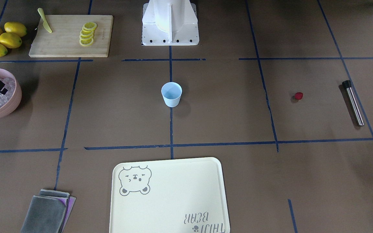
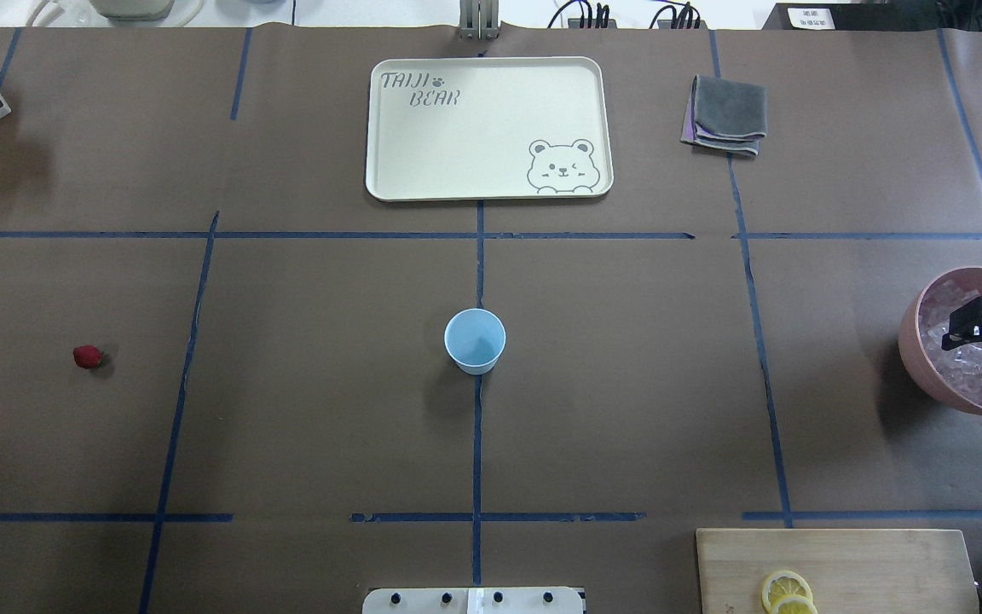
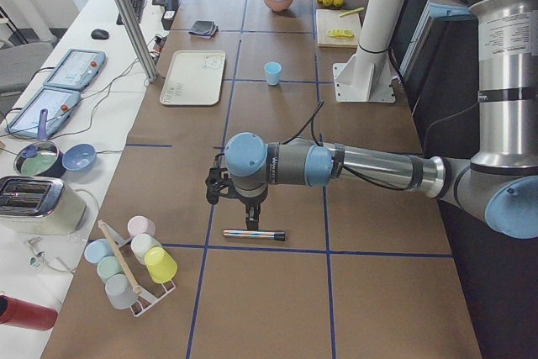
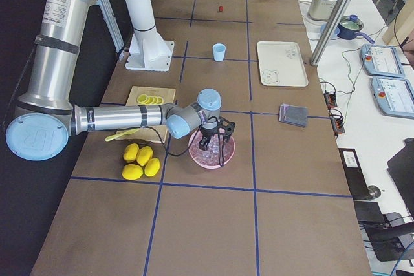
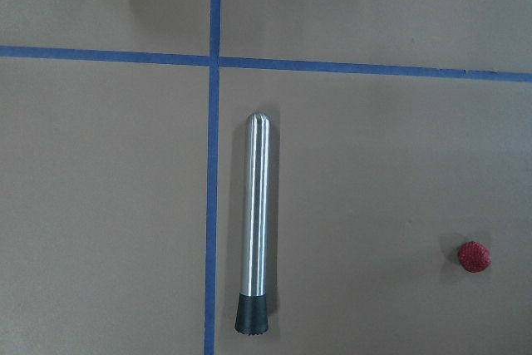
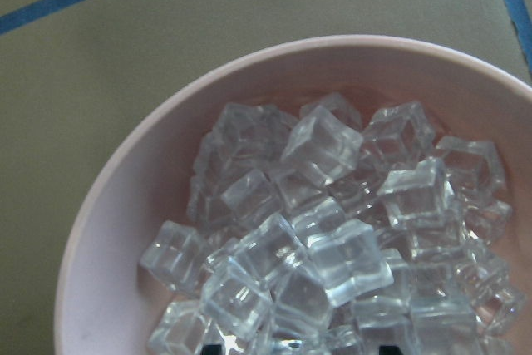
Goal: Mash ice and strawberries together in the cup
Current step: 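Lower the right gripper into the pink bowl and grasp an ice cube, then carry the ice cube over the light-blue cup and open the right gripper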
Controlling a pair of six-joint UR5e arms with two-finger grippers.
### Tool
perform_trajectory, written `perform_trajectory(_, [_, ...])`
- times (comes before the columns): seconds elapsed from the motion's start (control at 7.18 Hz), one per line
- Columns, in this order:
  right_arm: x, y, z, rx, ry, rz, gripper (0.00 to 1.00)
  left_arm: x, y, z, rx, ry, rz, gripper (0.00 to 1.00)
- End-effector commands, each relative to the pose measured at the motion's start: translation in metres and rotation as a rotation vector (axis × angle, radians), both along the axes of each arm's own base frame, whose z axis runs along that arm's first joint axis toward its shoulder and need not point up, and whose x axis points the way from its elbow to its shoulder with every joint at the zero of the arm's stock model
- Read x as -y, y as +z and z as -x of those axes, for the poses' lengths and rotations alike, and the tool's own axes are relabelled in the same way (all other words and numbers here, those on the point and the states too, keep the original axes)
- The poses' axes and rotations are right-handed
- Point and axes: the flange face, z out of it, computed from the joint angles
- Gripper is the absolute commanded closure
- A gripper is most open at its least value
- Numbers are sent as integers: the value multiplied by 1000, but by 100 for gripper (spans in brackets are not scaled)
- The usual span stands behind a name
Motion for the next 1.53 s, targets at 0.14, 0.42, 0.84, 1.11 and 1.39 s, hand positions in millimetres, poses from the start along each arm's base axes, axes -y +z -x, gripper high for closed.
perform_trajectory(0.14, [-2, 1, 0, 7, -12, -8, 90, -2, -2, 0, 0, 0, -4, 0])
perform_trajectory(0.42, [-3, -17, -2, 28, -13, -41, 100, -3, -3, 0, 0, 0, -4, 0])
perform_trajectory(0.84, [-13, -140, -10, 151, 31, -193, 100, -3, -13, 0, -1, 0, -26, 0])
perform_trajectory(1.11, [14, -230, 67, 301, 104, -93, 99, -3, -14, 0, -1, 0, -29, 0])
perform_trajectory(1.39, [16, -319, 156, 409, 77, 11, 98, -3, -17, 0, -1, 0, -34, 0])
